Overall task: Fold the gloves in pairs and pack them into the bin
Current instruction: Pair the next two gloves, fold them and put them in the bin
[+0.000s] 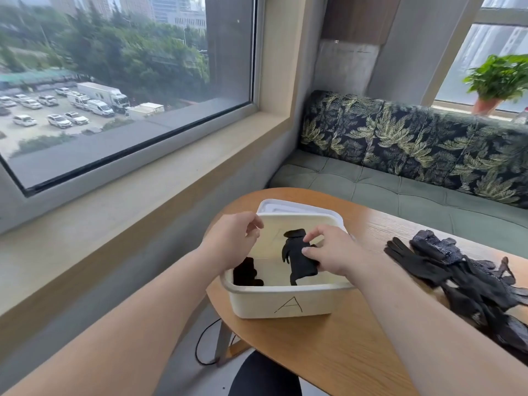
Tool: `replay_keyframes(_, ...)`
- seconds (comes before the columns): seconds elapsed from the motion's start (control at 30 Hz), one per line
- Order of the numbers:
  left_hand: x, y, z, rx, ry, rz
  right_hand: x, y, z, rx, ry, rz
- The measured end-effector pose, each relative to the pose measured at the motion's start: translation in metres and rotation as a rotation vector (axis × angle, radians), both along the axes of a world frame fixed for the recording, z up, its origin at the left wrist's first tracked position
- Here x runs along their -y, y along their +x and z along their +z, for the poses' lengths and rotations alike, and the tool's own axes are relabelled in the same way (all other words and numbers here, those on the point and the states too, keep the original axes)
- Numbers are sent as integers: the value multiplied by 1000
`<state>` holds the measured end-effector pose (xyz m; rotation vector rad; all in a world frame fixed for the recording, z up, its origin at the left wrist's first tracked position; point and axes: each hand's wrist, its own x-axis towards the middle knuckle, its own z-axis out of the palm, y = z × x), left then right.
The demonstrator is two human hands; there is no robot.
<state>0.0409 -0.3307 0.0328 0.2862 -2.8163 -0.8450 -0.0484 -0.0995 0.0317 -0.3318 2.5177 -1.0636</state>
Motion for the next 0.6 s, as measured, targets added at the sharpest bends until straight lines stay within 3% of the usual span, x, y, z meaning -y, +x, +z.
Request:
replay_keyframes(0.2,0,-2,-17,-115,22,-33,30,-2,-4,-153,365,159)
replay_keyframes(0.5,1,-5,-23,-141,-43,-46,72,12,-23,6,547,346)
replay_keyframes(0.6,0,-6,-23,-145,-63,-43,74,13,-15,-38,700,425)
